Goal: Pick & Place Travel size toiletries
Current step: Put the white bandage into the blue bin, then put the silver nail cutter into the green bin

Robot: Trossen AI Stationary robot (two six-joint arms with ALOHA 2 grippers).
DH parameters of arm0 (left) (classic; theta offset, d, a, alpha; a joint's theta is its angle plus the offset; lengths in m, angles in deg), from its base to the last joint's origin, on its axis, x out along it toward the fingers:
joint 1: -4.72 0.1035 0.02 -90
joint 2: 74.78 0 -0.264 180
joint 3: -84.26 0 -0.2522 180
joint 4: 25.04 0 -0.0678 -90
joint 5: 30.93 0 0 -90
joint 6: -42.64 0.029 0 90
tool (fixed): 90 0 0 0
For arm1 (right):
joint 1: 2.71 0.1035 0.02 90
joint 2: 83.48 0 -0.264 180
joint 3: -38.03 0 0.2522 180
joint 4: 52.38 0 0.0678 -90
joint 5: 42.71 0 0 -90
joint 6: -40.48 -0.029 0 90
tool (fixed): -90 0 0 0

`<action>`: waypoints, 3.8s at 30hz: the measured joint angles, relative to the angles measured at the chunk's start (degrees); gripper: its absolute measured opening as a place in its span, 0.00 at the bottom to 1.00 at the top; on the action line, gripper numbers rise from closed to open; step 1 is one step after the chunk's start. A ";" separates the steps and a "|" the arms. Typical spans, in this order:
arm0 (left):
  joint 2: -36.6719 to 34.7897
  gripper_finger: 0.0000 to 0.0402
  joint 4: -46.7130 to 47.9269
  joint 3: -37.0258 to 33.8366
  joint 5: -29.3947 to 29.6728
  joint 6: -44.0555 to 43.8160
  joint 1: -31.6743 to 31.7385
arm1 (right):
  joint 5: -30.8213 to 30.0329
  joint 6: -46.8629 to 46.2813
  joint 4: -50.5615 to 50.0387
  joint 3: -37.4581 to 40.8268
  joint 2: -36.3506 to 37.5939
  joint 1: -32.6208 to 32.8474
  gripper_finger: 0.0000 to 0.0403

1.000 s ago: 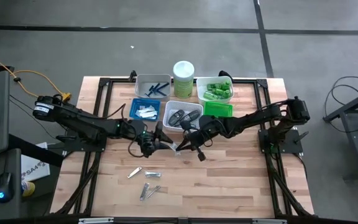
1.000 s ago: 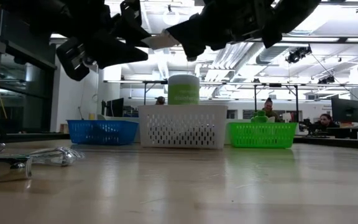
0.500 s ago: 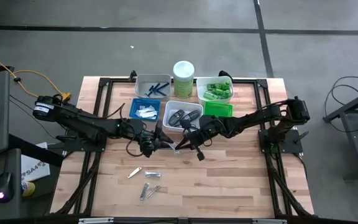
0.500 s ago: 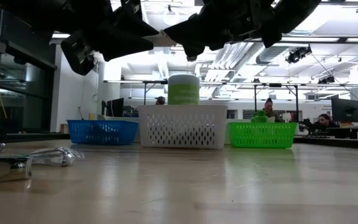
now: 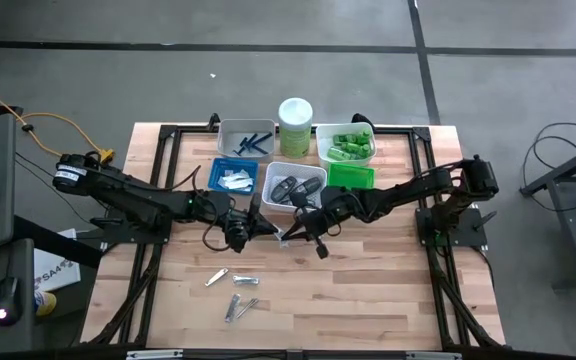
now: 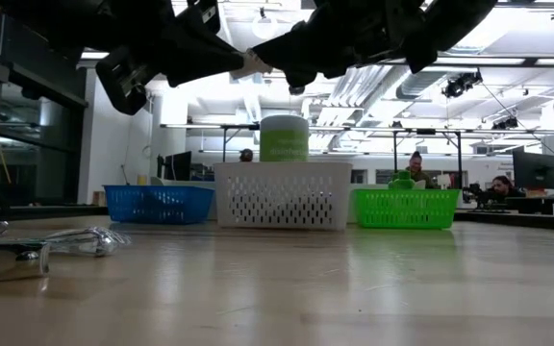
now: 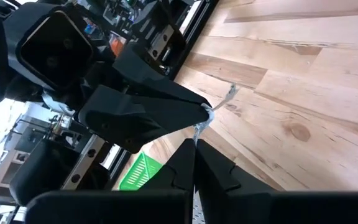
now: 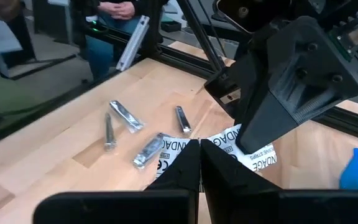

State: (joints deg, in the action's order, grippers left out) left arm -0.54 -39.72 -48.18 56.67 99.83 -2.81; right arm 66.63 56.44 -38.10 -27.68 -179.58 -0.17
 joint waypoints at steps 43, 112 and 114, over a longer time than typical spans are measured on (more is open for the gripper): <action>-11.30 0.10 43.78 -0.02 27.94 -39.01 22.31 | -31.30 -2.82 -12.87 0.02 10.47 8.73 0.61; 5.88 0.32 52.39 3.30 8.79 -123.63 -33.06 | -30.18 -14.86 -24.81 0.02 10.45 9.91 0.61; 6.25 0.32 52.34 3.30 8.84 -123.72 -33.88 | -29.36 -15.02 -24.79 0.02 10.43 9.91 0.61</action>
State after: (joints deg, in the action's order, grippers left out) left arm 5.71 12.62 -44.88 65.51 -23.89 -36.70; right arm 37.27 41.41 -62.89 -27.66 -169.15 9.74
